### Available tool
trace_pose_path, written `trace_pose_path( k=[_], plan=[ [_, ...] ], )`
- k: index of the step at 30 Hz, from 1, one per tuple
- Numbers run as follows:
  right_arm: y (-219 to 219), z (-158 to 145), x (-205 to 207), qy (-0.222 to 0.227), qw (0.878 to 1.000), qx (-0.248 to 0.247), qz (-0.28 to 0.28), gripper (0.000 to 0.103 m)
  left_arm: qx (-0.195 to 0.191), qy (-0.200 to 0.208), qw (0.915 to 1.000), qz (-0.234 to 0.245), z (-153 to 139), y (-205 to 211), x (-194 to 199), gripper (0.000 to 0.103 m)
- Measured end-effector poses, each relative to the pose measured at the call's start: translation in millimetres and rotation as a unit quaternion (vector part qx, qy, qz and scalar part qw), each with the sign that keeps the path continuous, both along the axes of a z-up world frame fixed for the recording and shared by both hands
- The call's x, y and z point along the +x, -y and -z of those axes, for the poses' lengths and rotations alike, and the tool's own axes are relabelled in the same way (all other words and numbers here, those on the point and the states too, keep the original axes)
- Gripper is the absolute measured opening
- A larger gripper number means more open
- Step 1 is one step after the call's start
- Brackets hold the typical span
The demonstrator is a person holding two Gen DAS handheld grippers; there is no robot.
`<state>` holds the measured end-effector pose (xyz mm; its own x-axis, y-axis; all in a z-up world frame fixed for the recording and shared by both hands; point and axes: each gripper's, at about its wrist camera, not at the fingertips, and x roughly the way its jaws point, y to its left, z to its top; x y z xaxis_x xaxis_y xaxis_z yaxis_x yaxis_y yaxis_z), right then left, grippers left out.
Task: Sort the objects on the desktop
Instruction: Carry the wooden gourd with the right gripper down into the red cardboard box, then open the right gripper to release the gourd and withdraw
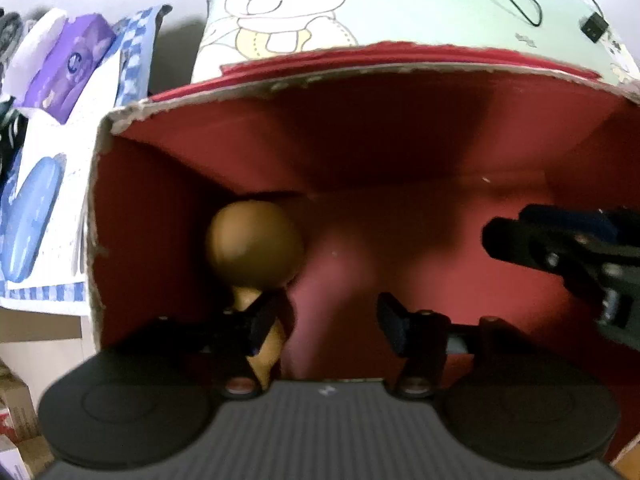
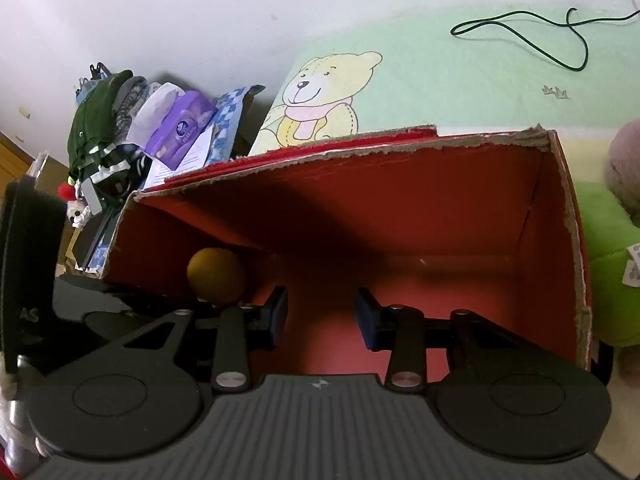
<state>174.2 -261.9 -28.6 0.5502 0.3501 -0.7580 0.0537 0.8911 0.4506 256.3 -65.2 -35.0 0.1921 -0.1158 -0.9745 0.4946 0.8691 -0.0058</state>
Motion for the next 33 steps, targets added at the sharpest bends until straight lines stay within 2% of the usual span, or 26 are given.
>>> trace_pose_path(
  k=[8,18,33],
  plan=[
    [-2,-4,-5,0.001,1.000,-0.001,-0.005,0.041,-0.007,0.019,0.9998,-0.001,-10,0,-14,0.059],
    [-1,-17,-30,0.008,1.000,-0.003,-0.015,0.041,-0.001,0.068,0.9974,-0.022,-30,-2,-43,0.058],
    [16,-60,-104,0.064,0.996,0.033,-0.053,0.041,-0.010,0.154,0.9854,-0.072,-86,13,-134,0.059]
  ],
)
